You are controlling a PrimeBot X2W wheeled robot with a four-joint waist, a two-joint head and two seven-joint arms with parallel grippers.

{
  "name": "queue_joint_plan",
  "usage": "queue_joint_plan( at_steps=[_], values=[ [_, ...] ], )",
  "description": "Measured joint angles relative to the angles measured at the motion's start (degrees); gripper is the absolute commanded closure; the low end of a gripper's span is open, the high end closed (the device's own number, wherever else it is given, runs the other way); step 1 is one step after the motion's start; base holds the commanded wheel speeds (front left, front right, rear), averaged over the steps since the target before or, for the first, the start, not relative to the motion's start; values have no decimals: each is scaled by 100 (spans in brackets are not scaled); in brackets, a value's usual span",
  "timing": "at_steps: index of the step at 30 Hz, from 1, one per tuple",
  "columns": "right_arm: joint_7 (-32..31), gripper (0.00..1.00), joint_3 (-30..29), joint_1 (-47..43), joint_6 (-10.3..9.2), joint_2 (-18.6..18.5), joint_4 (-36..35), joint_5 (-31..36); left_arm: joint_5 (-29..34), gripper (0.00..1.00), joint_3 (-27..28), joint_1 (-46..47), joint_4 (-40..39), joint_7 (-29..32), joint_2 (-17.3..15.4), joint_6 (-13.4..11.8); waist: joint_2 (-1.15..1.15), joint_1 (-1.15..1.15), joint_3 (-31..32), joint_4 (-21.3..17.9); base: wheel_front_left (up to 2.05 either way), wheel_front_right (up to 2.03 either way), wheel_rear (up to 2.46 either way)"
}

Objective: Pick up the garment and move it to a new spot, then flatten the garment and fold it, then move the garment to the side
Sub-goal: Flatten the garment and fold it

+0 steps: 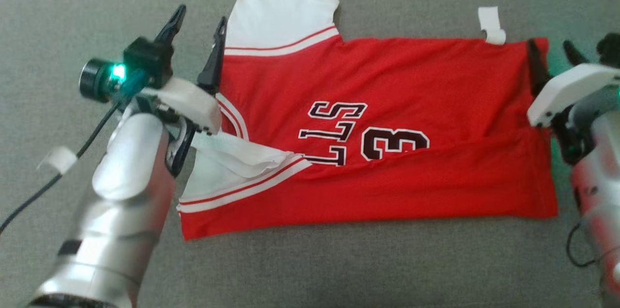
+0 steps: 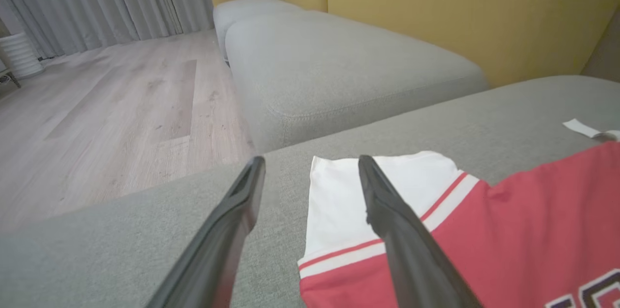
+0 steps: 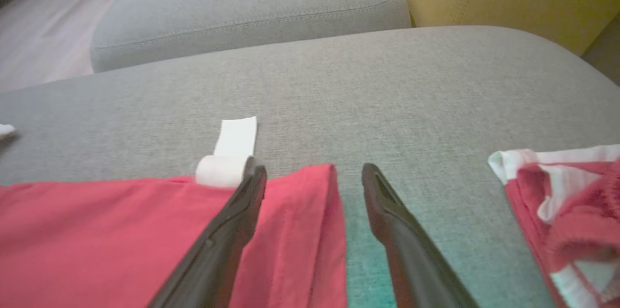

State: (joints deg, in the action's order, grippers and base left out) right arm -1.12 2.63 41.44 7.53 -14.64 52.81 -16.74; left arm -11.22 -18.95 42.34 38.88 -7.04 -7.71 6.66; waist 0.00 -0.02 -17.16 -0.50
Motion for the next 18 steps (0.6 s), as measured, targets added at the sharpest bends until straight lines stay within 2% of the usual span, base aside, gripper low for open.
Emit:
queue_joint_plan(
  at_steps=[7, 8, 9, 10, 11, 15, 16, 17, 18],
  values=[
    [-58, 0, 197, 508, 0, -242, 519, -14, -166, 0, -590, 744, 517, 149, -18, 83, 0, 0, -438, 48, 0, 0, 0],
    [-56, 12, 252, 521, 0, -240, 554, -56, -227, 0, -722, 836, 555, 149, -24, 91, 0, 0, -478, 57, 0, 0, 0],
    [-45, 35, 311, 521, 1, -230, 583, -97, -307, 0, -824, 904, 587, 149, -31, 91, 0, 0, -509, 63, 0, 0, 0],
    [-2, 48, 350, 521, 0, -227, 593, -160, -396, 0, -917, 956, 630, 148, -45, 92, 0, 1, -531, 64, 0, 0, 0],
    [23, 51, 396, 532, 0, -230, 594, -230, -485, 0, -972, 992, 678, 146, -64, 92, 0, 1, -545, 59, 0, 0, 0],
    [108, 53, 668, 617, 0, -230, 630, -456, -826, 0, -1200, 1077, 818, 88, -231, 92, 0, 1, -574, 13, 0, 0, 0],
    [120, 62, 735, 622, 0, -232, 630, -508, -899, 0, -1274, 1107, 861, 86, -260, 92, 0, 2, -582, 2, 0, 0, 0],
    [122, 100, 810, 623, 0, -233, 628, -564, -968, 0, -1329, 1144, 896, 85, -274, 92, 0, 2, -594, -8, 0, 0, 0],
    [145, 100, 869, 633, 0, -235, 625, -621, -1051, 0, -1407, 1185, 913, 86, -280, 92, 0, 2, -608, -19, 0, 0, 0]
  ],
)
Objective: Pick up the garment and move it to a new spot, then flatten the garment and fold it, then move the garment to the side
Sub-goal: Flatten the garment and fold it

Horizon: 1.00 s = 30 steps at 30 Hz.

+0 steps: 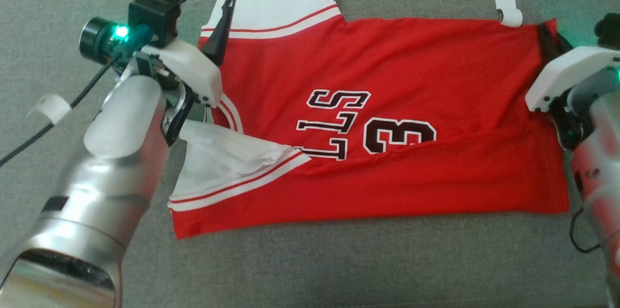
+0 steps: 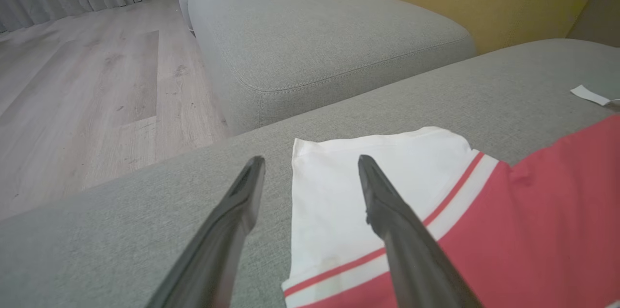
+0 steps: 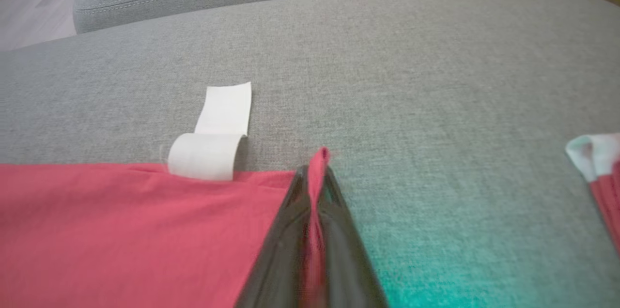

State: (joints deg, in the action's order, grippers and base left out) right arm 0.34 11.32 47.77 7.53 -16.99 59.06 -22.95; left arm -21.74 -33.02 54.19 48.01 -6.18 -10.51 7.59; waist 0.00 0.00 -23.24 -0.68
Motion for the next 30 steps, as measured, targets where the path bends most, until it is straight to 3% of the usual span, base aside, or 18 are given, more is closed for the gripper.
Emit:
queue_joint_plan(
  at_steps=[6, 14, 29, 30],
  values=[
    [313, 100, 300, 187, 1, -44, 11, -140, -631, 0, -543, 431, 13, 237, -77, 0, 0, 0, -142, -83, 0, 0, 0],
    [592, 100, 739, 562, 0, 90, 16, -350, -1412, 0, -1329, 1210, 88, 972, -557, 0, 0, -1, -428, -391, 0, 0, 0],
    [1036, 100, 1553, 893, 1, 215, -370, -1092, -1824, 0, -1567, 1875, 1135, 1249, -714, 0, 0, 0, -982, -929, 0, 0, 0],
    [1039, 100, 1596, 911, 0, 214, -378, -1138, -1834, 54, -1589, 1883, 1144, 1240, -711, 0, 0, 0, -987, -931, 0, 0, 0]
  ],
)
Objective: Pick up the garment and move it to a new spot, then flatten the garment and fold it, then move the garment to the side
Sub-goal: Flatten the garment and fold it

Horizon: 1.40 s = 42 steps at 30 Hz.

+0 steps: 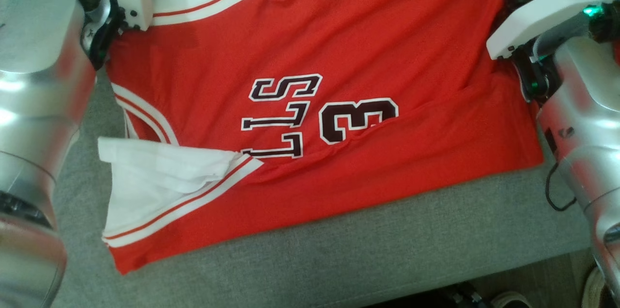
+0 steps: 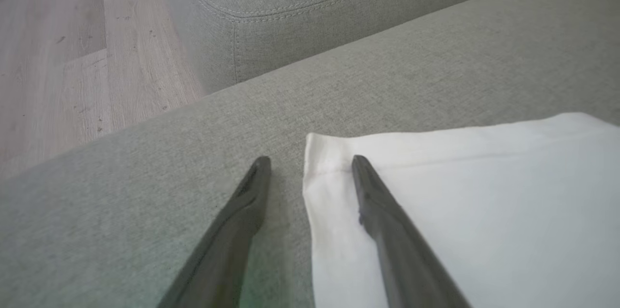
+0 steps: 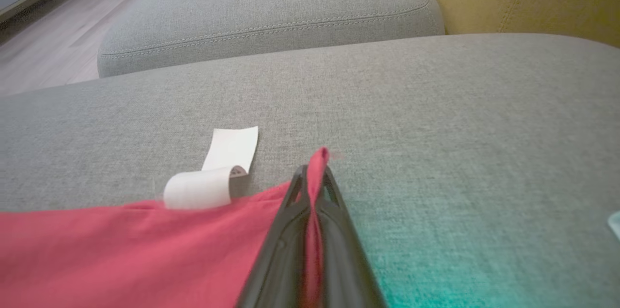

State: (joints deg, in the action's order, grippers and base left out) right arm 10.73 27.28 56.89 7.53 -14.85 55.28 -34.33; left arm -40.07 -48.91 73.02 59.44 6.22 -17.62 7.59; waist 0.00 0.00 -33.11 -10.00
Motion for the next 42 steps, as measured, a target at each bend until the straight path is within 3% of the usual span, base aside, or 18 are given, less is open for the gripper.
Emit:
queue_joint_plan(
  at_steps=[1, 6, 11, 21, 24, 31, 40, 41, 42],
  values=[
    [21, 100, 30, 9, 0, -1, -11, -43, -4, 100, -57, 5, -3, -46, 2, 0, 0, 0, -5, 4, 0, 0, 0],
    [179, 100, 75, 14, 0, -67, 2, -176, -48, 100, -320, 25, -86, -281, 53, 0, 0, 0, 18, 118, 0, 0, 0],
    [325, 100, -31, 107, 0, -193, 92, -152, 75, 100, -322, 166, -57, -1236, 22, -120, 0, 0, 114, 314, 0, 0, 0],
    [365, 100, -1157, 35, 0, -402, -303, 681, 234, 100, -316, 365, 157, -2000, 80, -237, 0, 0, 464, 740, 0, 0, 0],
    [366, 100, -1456, -486, 1, -389, -658, 981, 222, 100, -147, -21, -113, -2068, 168, -242, 0, 0, 723, 861, 0, 0, 0],
    [365, 100, -1806, -1763, 0, -309, -1027, 1170, 404, 100, 816, -1761, -1669, -2072, 159, -413, 0, 1, 1325, 1047, 0, 0, 0],
    [365, 99, -2172, -2985, 0, 19, -866, 1167, 937, 100, 1582, -4414, -2672, -2076, 379, -348, -1, 2, 2096, 1262, 0, 0, 0],
    [365, 52, -2223, -3044, 0, 60, -794, 1155, 962, 100, 1623, -4626, -2670, -2076, 454, -346, -1, 2, 2157, 1288, 0, 0, 0],
    [365, 0, -2264, -3091, 0, 103, -772, 1146, 1002, 62, 1691, -4817, -2659, -2076, 526, -336, 0, 2, 2211, 1310, 0, 0, 0]
  ],
)
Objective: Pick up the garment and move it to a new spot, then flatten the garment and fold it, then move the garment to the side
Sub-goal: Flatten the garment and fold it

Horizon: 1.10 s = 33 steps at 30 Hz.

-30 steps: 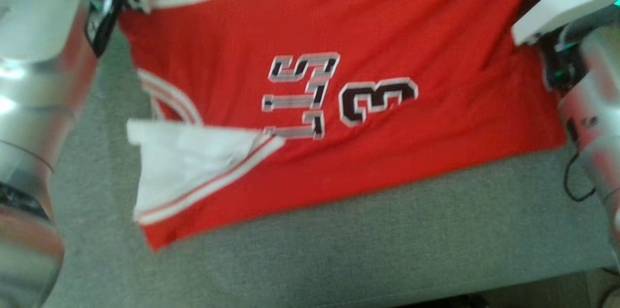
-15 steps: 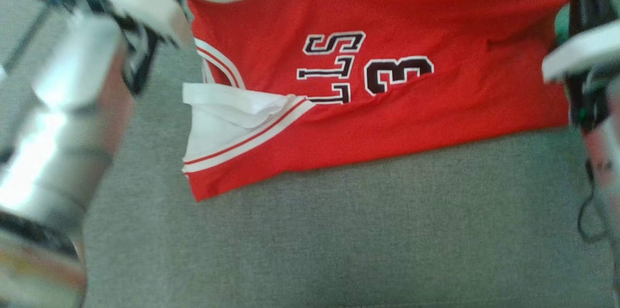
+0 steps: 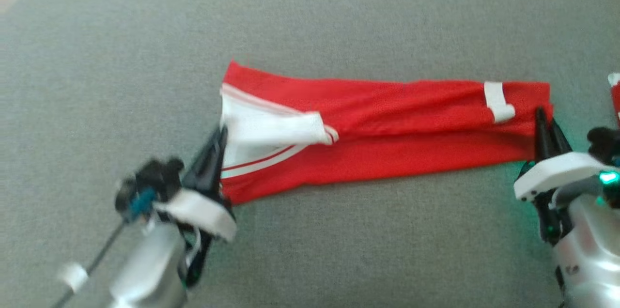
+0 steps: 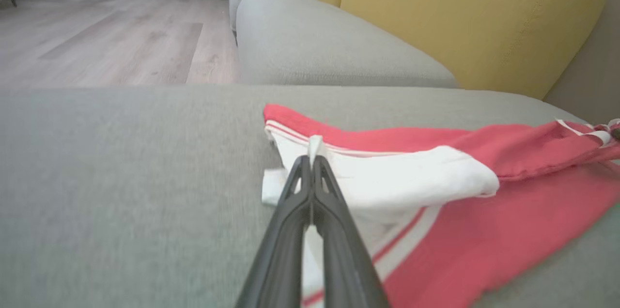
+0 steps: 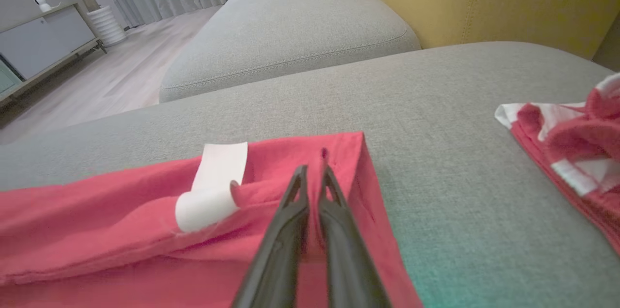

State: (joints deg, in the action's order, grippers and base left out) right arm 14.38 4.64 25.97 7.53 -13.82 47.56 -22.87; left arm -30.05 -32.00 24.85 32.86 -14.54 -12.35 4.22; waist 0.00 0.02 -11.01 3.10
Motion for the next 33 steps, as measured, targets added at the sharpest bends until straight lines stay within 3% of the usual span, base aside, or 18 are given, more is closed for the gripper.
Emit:
queue_joint_plan(
  at_steps=[1, 2, 11, 18, 25, 33],
  values=[
    [0, 0, -36, -33, 0, 40, 11, 0, 55, 9, 88, -162, 2, 1, 68, 35, 0, 0, 49, 22, 0, 0, 0],
    [0, 0, -36, -33, 0, 40, 11, 0, 55, 0, 88, -162, 2, 1, 68, 35, 0, 0, 49, 22, 0, 0, 0],
    [0, 0, -833, -515, 0, 483, -971, 726, 855, 0, 1403, -1109, -621, 0, 591, -312, 0, -2, 416, -2, 0, 0, 0],
    [0, 0, -1213, -1412, 0, 884, -1124, 1199, 1389, 0, 2100, -2153, -1106, 1, 851, -224, 0, -1, 811, -91, 0, 0, 0],
    [0, 0, -1290, -1739, 0, 982, -1179, 1296, 1792, 0, 2326, -2593, -1358, 1, 925, -66, 0, -2, 1032, -158, 0, 0, 0],
    [0, 0, -1235, -1710, 1, 1013, -1123, 1335, 1792, 0, 2221, -2786, -1416, 1, 938, -12, 0, -2, 1048, -141, 0, 0, 0]
  ],
)
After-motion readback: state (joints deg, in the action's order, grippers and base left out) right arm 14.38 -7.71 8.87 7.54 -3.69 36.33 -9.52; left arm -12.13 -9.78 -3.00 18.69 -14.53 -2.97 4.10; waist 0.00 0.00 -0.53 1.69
